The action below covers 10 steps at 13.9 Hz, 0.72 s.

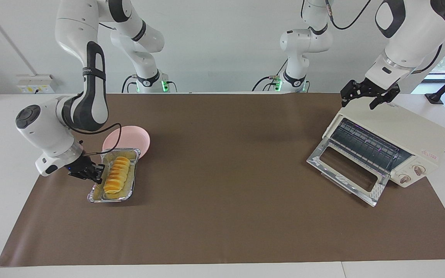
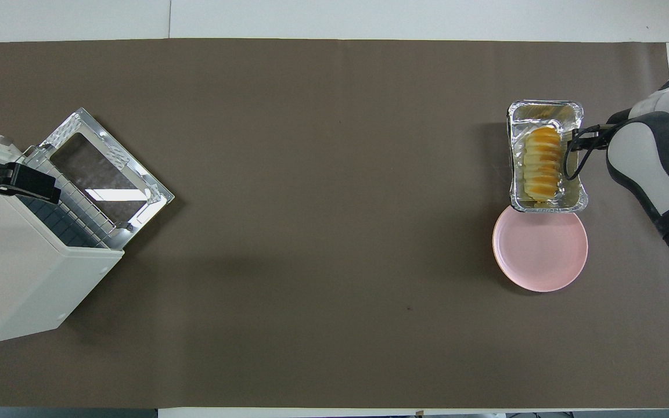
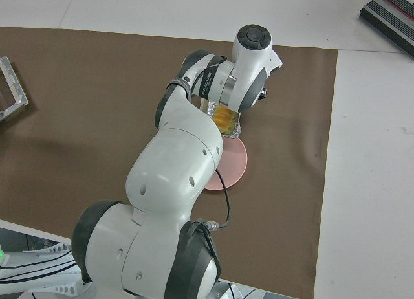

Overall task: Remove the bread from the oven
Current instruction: 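Slide the foil tray beside the pink plate with the right gripper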

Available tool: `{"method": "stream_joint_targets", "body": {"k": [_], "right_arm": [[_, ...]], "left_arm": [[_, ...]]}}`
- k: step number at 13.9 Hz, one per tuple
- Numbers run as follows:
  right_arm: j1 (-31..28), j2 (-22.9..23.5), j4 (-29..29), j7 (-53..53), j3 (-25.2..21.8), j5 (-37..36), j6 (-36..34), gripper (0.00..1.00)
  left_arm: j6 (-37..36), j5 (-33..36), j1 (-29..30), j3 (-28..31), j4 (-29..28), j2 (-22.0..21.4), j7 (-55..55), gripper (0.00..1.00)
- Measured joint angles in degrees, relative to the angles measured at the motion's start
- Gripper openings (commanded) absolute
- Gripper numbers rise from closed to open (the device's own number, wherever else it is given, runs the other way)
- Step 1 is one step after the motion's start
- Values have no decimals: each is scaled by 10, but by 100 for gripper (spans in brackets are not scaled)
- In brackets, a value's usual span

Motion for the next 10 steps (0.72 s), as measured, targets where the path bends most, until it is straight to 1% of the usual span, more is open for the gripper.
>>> {"method": "stream_joint_targets", "body": {"k": [3, 7, 10], "right_arm": [[-1, 2, 9, 0, 1, 0, 4, 0], [-1, 16, 10, 0, 2, 3, 34, 0], [-1, 23, 13, 0, 2, 14, 36, 0]], "left_arm": [[0, 0, 0, 0, 0, 0, 0, 100], [0, 0, 0, 0, 0, 0, 0, 100], [0, 0, 0, 0, 0, 0, 0, 100]]}}
